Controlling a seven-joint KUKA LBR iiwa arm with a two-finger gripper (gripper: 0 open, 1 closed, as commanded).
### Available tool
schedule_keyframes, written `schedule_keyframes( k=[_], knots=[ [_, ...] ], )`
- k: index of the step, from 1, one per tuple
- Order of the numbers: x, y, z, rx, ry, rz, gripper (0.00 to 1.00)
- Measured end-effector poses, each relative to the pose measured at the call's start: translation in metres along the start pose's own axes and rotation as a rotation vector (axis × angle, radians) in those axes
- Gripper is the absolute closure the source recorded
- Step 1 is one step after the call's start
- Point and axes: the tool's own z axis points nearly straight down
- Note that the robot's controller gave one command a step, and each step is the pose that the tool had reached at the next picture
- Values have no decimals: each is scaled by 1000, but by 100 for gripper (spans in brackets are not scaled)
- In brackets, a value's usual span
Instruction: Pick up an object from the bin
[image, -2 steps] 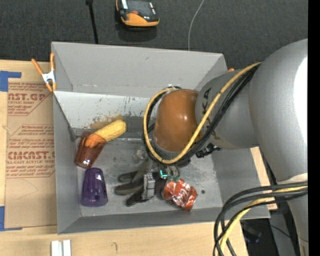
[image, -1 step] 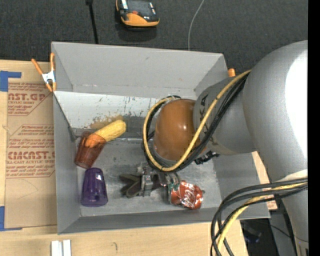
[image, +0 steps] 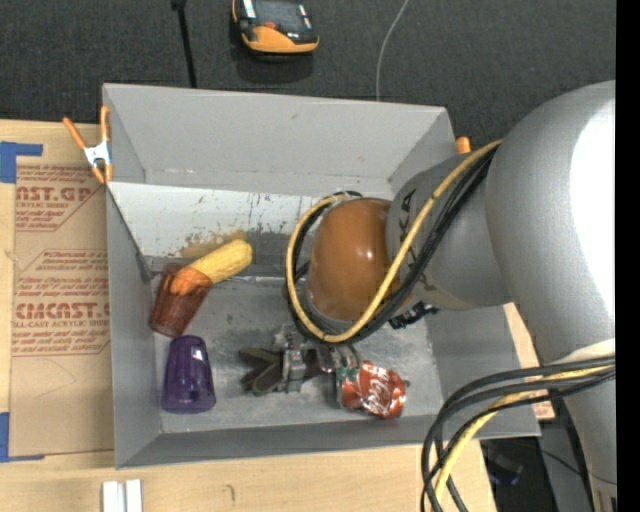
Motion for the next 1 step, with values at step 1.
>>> schedule_keyframes(
  k=[1],
  knots=[
    [11,9,-163,0,-7,14,100]
  ],
)
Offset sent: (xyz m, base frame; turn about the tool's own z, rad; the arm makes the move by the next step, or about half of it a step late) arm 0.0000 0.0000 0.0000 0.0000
